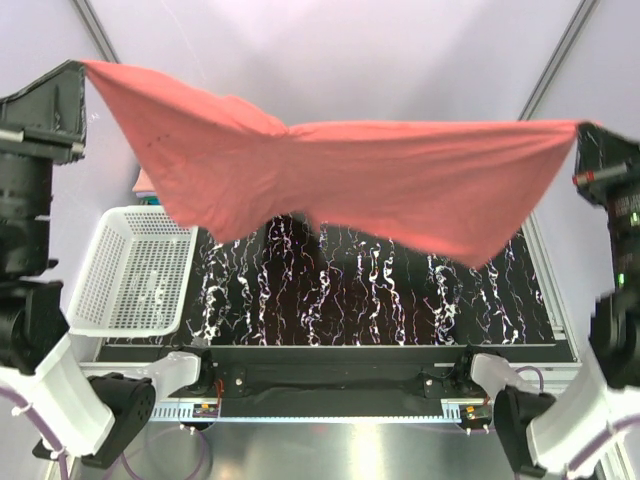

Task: Fold and stack the t-shirts
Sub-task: Flatten the tshirt out

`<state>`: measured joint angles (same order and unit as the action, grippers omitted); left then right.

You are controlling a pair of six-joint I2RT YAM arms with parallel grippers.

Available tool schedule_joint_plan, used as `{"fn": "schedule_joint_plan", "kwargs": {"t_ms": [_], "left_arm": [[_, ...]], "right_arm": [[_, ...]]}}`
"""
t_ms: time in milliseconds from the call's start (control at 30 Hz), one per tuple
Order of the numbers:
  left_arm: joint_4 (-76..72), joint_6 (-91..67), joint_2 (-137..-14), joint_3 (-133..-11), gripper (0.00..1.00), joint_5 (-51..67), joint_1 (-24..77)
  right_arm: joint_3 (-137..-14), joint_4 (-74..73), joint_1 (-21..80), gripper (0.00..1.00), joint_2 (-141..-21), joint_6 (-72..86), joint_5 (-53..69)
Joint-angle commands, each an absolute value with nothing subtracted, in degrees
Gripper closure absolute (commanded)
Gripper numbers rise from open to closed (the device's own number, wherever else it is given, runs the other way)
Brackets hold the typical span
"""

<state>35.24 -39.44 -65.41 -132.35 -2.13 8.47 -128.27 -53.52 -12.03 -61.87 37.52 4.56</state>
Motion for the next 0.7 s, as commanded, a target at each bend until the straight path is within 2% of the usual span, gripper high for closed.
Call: {"fn": "schedule_joint_plan", "kwargs": {"t_ms": [0, 100, 467, 600, 667], "left_arm": [[34.72, -38.76, -63.29, -133.07, 1.0, -0.53, 8.09], [35.76, -38.32, -62.93, -134.02, 1.0, -0.35, 8.09], [33.32, -39.82, -72.06, -136.23, 1.0, -0.79, 8.09], [30.42, -38.5, -78.21, -133.6, 1.0, -2.2, 8.09], [27.53, -38.15, -81.28, -128.53, 1.0, -1.5, 8.17]], "right_arm": [[-127.62, -55.02, -12.13, 1.0, -57.32, 36.21, -3.15], [-129.19, -57.64, -12.13, 1.0, -54.76, 35.51, -10.08], [-129.64, -58.8, -12.13, 1.0, -61.16, 33.58, -15.02], [-123.5, -52.94, -12.13, 1.0, -64.77, 32.26, -15.91], [-116.57, -48.98, -12.04, 1.0, -65.74, 31.21, -15.12]]}}
